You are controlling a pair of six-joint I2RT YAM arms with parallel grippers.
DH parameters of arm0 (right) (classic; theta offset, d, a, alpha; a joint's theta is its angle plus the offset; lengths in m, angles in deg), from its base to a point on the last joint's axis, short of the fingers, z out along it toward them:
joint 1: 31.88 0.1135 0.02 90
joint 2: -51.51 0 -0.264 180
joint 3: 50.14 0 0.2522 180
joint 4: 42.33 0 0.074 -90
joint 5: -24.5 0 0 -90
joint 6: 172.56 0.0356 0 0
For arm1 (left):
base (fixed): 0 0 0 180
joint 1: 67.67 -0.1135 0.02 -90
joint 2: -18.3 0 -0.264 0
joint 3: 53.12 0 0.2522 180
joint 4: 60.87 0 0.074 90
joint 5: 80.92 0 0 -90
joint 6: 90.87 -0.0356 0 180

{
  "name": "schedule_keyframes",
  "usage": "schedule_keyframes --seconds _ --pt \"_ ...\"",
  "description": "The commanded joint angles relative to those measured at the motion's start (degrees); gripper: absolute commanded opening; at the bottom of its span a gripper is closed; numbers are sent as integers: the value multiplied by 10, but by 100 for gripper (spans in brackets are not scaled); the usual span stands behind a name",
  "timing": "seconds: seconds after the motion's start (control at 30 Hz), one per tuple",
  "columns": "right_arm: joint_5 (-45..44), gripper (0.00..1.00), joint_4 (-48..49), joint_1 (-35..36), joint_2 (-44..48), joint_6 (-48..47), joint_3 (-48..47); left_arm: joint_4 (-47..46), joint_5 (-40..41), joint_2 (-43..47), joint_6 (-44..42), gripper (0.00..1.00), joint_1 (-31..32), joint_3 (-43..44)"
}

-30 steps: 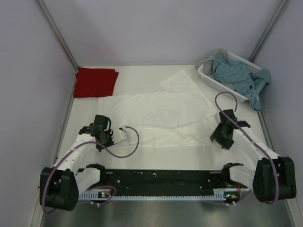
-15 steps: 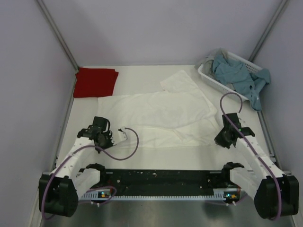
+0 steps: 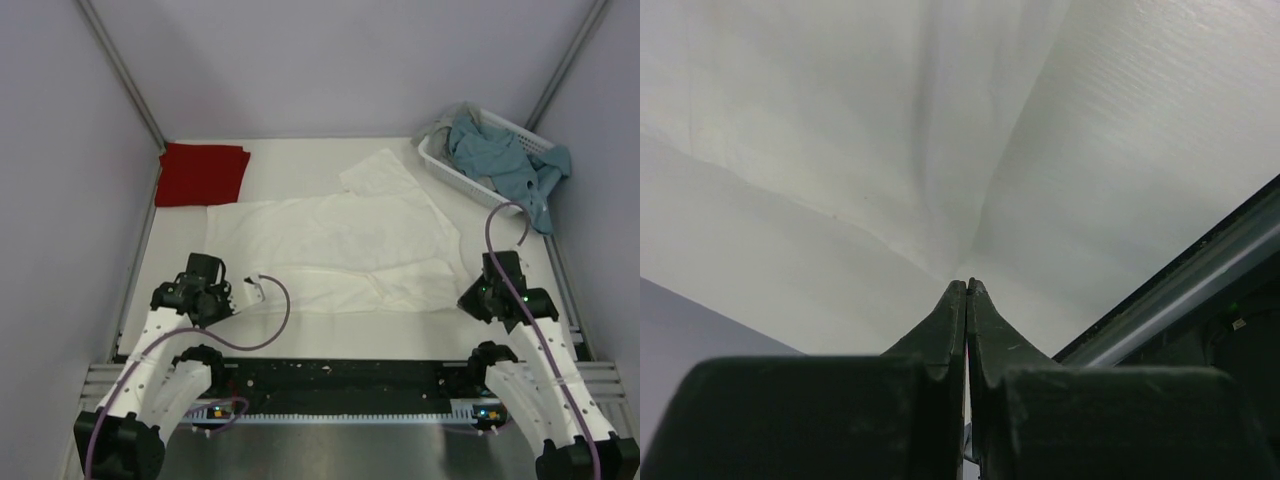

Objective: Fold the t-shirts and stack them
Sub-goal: Fold the flattened tshirt in 1/3 of the way

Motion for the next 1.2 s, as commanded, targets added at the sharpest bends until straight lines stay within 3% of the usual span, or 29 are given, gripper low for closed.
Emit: schedule_keyframes --seconds 0.0,0.27,0.47,0.57,0.77,0.9,0.93,1.03,1.07,1.17 --pt "-17 0 -76 3 43 10 -65 43 0 19 -14 0 2 27" --pt "-27 0 -105 1 64 8 -68 32 0 21 -22 0 2 26" --pt "-52 0 -113 1 52 9 -84 -1 -91 -3 -40 54 8 23" --pt "-56 0 -113 1 50 12 -87 -41 -115 -10 -67 63 15 -4" --pt "-64 0 -117 1 57 15 -86 -148 -103 -56 -65 66 46 -73" --pt "-68 0 -117 2 62 12 -77 -232 -55 -99 -37 61 67 -110" --pt "-69 0 -118 1 63 13 -77 -242 -50 -108 -30 54 68 -113" --pt "-68 0 -119 1 64 11 -81 -239 -50 -123 -12 9 68 -107" --pt "-69 0 -120 1 64 11 -81 -229 -48 -118 -10 0 68 -106" --pt "-70 0 -127 1 67 11 -85 -190 -37 -79 -14 0 68 -108"
